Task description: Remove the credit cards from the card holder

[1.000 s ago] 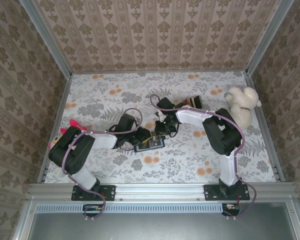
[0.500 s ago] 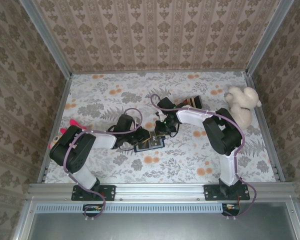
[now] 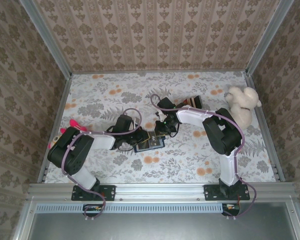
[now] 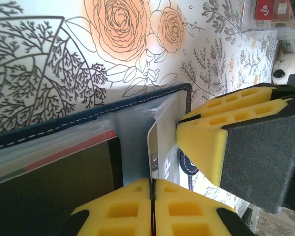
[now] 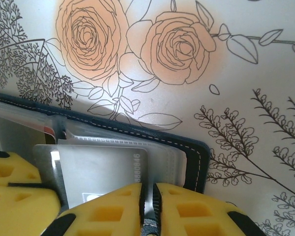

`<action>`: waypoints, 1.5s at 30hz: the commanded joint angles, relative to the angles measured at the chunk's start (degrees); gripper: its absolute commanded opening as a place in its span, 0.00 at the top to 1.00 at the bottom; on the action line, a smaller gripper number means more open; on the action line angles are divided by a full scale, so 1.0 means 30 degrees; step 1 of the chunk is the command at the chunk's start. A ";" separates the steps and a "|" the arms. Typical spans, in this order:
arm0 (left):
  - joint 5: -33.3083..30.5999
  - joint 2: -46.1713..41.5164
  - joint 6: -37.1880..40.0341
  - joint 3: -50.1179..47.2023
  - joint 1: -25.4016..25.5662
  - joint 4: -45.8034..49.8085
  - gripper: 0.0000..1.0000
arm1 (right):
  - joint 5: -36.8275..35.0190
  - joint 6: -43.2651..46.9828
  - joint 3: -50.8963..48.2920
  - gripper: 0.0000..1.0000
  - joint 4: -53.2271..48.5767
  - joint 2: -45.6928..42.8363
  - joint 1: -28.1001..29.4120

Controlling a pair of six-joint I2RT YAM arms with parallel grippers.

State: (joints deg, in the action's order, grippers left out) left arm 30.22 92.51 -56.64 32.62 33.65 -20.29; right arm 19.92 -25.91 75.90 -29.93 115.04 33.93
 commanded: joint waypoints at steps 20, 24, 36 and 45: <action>-0.4457 -0.5721 0.4938 0.3201 -0.0146 1.3179 0.96 | 0.2167 -0.1496 -0.1184 0.78 0.2408 -0.0968 -0.0514; -0.4857 -0.6782 0.5351 0.3765 -0.0228 1.4119 0.96 | 0.4532 -0.2268 -0.1894 0.66 0.4692 -0.2827 -0.0983; -0.1673 -0.7875 0.3254 0.5167 -0.0259 0.9904 0.96 | 0.8761 -0.6737 -0.7136 0.28 1.3138 -0.8133 -0.3248; 0.0189 -0.7780 0.0188 0.5994 -0.0142 0.6308 0.95 | 1.1174 -1.1028 -0.9019 0.29 1.8312 -0.9597 -0.3370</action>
State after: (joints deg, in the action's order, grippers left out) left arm 27.16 70.04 -51.07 49.04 33.28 4.97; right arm 47.72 -51.24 50.04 14.26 87.79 23.88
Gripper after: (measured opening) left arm 0.051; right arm 0.720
